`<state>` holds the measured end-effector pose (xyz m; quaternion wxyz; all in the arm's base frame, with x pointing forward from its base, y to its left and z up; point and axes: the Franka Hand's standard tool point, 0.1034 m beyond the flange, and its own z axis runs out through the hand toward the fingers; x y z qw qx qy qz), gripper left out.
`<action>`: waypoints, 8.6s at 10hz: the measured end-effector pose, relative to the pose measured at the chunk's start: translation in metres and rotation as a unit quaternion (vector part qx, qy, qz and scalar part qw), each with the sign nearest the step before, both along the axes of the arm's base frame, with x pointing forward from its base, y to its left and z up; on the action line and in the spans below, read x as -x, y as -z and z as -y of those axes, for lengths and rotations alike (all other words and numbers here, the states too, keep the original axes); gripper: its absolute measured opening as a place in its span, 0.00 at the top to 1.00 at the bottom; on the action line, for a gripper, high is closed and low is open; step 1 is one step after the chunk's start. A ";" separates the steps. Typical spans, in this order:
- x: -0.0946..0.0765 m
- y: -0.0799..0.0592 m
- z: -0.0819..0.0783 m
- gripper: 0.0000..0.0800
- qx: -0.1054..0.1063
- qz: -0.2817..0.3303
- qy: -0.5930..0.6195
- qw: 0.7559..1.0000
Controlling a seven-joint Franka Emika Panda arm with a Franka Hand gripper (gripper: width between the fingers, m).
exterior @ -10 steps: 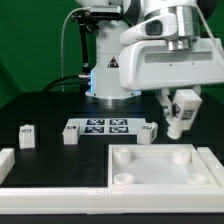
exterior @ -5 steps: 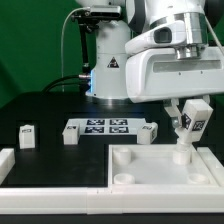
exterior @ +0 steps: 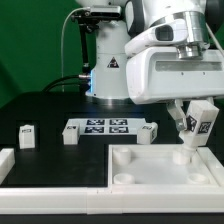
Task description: Assemble one leg
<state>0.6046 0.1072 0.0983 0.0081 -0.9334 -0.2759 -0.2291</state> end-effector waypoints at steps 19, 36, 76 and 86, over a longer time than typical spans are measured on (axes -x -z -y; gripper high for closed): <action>-0.013 0.037 -0.011 0.64 -0.013 0.013 -0.004 1.000; -0.017 0.034 -0.001 0.19 -0.015 0.040 0.001 0.999; -0.020 0.026 -0.021 0.63 -0.125 -0.225 0.771 0.583; -0.023 0.028 -0.013 0.19 -0.040 -0.259 0.391 0.882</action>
Offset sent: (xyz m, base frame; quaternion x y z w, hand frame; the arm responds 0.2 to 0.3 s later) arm 0.0045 0.0148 -0.0043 0.0185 0.0003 0.0012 0.9998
